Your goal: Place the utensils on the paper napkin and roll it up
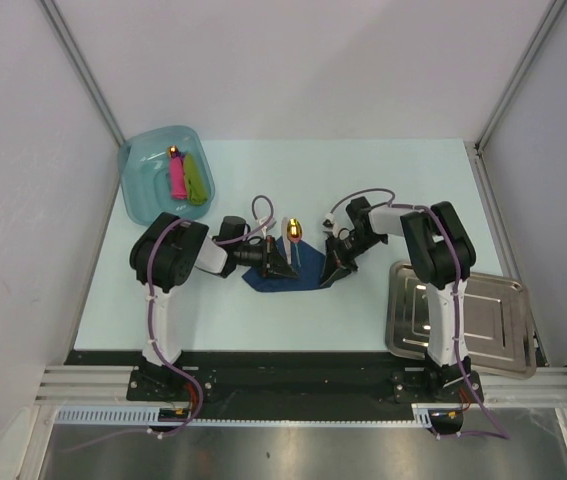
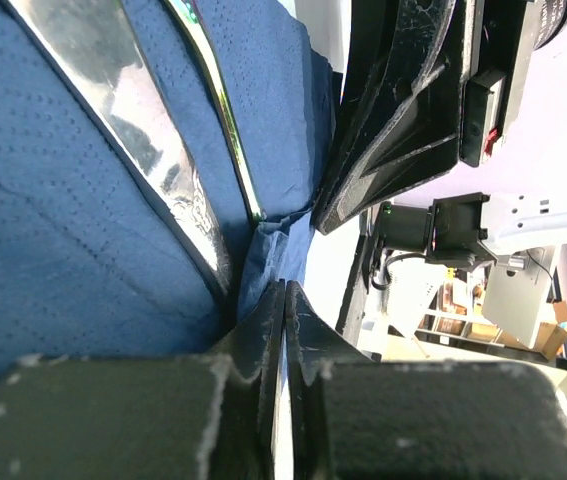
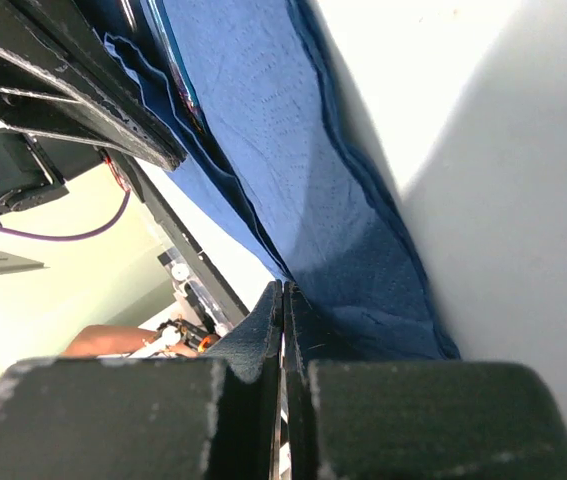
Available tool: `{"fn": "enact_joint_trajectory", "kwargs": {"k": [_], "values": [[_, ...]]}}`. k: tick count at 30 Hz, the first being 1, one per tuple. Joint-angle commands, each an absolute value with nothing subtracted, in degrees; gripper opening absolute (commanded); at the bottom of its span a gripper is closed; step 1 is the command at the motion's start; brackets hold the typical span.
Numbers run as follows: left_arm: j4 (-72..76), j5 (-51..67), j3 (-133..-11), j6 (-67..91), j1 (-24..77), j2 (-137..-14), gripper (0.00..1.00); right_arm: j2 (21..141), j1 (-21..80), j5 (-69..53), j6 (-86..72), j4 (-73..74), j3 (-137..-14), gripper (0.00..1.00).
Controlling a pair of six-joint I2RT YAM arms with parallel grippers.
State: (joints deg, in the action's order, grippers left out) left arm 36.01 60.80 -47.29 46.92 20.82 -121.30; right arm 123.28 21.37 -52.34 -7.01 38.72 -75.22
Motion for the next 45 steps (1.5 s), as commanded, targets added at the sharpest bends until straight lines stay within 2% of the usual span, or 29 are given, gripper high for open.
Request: {"fn": "enact_joint_trajectory", "kwargs": {"k": [1, 15, 26, 28, 34, 45], "values": [[32.96, 57.48, -47.55, 42.89, 20.21, -122.87, 0.05, 120.06, 22.41, -50.97, -5.62, 39.29, -76.29, 0.0], [32.78, 57.83, -47.55, 42.36, 20.21, -122.08, 0.06, 122.52, 25.66, -52.3, -12.65, 31.73, -80.51, 0.0], [40.34, 59.85, -47.02, 47.55, 20.3, -118.83, 0.16, 126.38, 27.33, -47.29, -13.18, 30.85, -80.51, 0.0], [40.52, 59.85, -47.11, 47.81, 20.65, -118.13, 0.22, 126.91, 27.51, -46.15, -13.18, 30.94, -80.51, 0.0], [39.47, 58.63, -48.25, 47.37, 22.23, -118.47, 0.26, 127.18, 27.51, -44.74, -13.36, 31.38, -80.77, 0.0], [46.85, 57.57, -49.22, 53.7, 23.2, -123.04, 0.24, 127.62, 27.42, -45.44, -13.62, 31.29, -80.68, 0.0]]}}
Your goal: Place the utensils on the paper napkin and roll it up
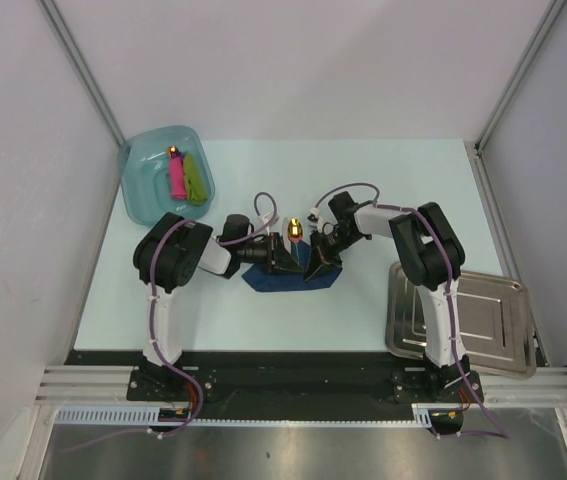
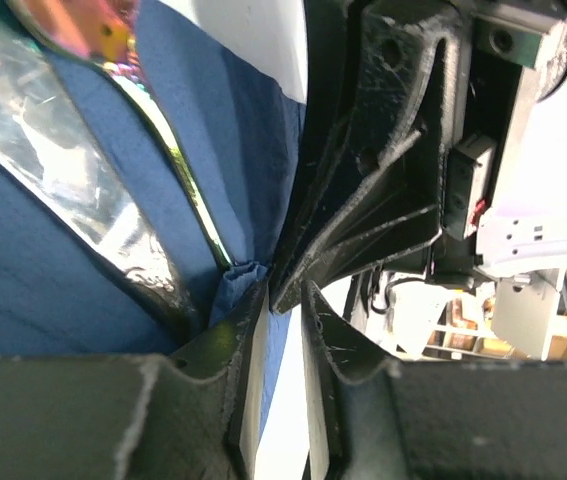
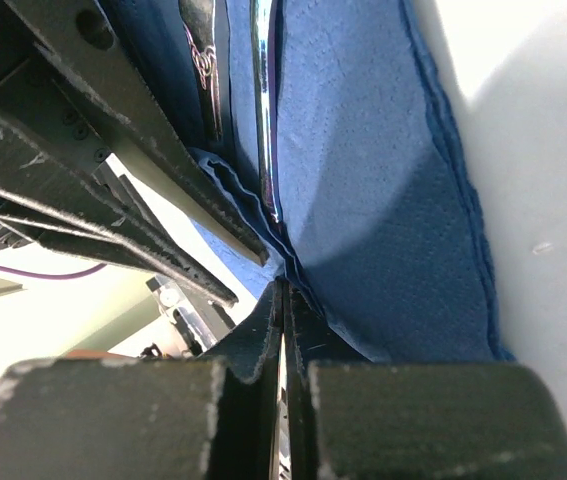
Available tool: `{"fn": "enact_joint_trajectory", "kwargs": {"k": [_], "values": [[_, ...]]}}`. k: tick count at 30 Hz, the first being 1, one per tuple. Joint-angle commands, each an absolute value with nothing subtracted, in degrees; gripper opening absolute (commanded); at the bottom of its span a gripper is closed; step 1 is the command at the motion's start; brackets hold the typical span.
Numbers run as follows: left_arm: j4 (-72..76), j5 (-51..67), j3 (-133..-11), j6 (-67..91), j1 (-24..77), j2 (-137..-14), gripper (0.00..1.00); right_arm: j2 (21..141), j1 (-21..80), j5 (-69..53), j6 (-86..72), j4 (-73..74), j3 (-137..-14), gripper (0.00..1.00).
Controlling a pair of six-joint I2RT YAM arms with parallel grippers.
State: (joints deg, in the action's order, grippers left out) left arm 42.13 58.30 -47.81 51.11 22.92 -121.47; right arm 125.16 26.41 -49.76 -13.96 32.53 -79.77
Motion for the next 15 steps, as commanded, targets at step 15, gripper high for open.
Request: {"fn": "enact_joint_trajectory", "kwargs": {"k": [15], "values": [[39.82, 55.55, -49.31, 49.4, 21.36, -125.77, 0.08, 120.77, 26.45, -45.26, -9.67, 35.68, -80.33, 0.0]]}}
